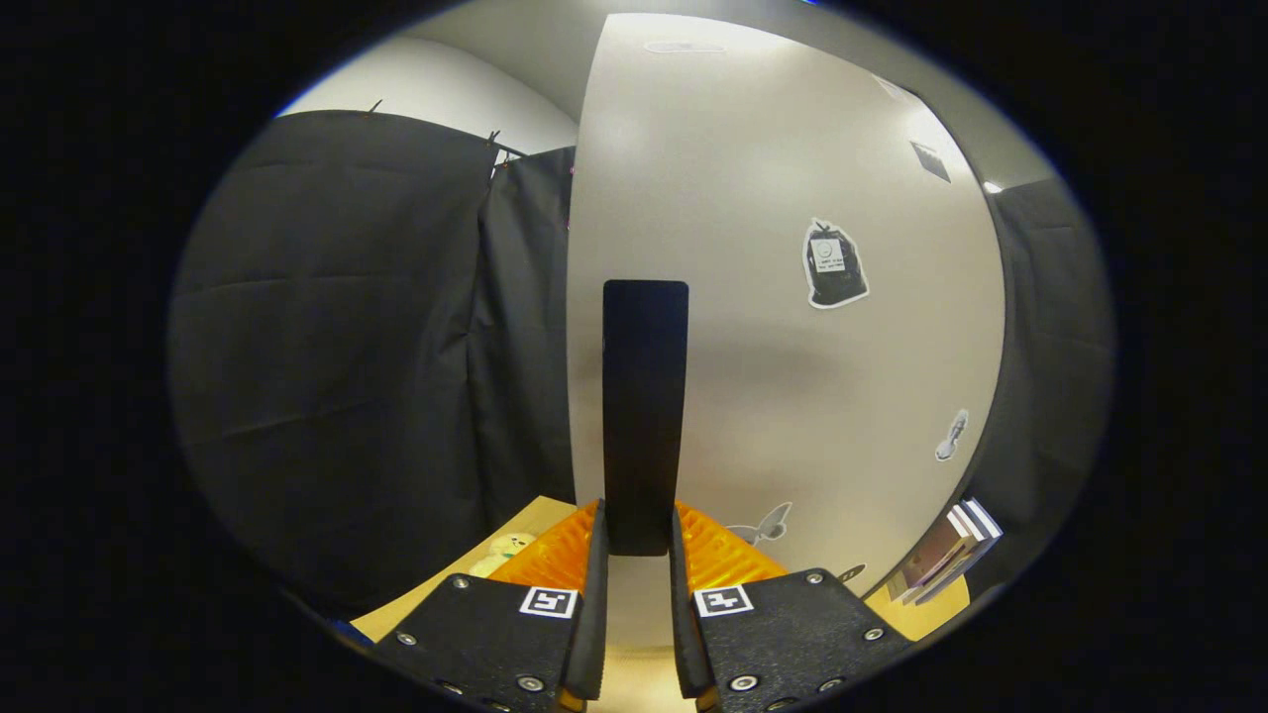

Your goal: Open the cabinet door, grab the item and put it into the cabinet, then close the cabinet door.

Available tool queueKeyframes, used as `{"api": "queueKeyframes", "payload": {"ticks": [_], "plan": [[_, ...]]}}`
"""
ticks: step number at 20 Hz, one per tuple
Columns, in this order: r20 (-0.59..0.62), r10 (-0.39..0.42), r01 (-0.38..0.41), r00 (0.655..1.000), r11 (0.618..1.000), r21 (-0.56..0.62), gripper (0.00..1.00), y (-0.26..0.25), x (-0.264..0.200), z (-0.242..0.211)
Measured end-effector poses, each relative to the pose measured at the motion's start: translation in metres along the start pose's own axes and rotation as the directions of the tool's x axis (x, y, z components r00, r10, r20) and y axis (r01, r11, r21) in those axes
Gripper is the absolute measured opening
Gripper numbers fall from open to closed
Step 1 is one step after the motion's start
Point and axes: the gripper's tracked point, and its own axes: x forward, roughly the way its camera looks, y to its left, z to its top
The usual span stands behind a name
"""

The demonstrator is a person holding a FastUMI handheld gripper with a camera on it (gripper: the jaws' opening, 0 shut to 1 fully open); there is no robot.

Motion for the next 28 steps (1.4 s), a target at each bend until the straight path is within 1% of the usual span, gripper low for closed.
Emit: {"api": "queueKeyframes", "payload": {"ticks": [3,9,13,17,22,28], "plan": [[0.000,0.029,-0.029,1.000,1.000,0.006,0.29,-0.001,-0.011,-0.001],[-0.010,0.156,-0.156,0.988,0.988,-0.005,0.29,-0.004,-0.024,-0.003],[-0.014,0.249,-0.250,0.968,0.968,-0.011,0.29,-0.008,-0.034,-0.005],[-0.021,0.335,-0.336,0.942,0.942,-0.013,0.29,-0.019,-0.042,-0.007],[0.002,0.370,-0.370,0.929,0.929,0.018,0.29,-0.034,-0.048,-0.011],[0.023,0.343,-0.344,0.939,0.938,0.054,0.28,-0.048,-0.057,-0.012]]}}
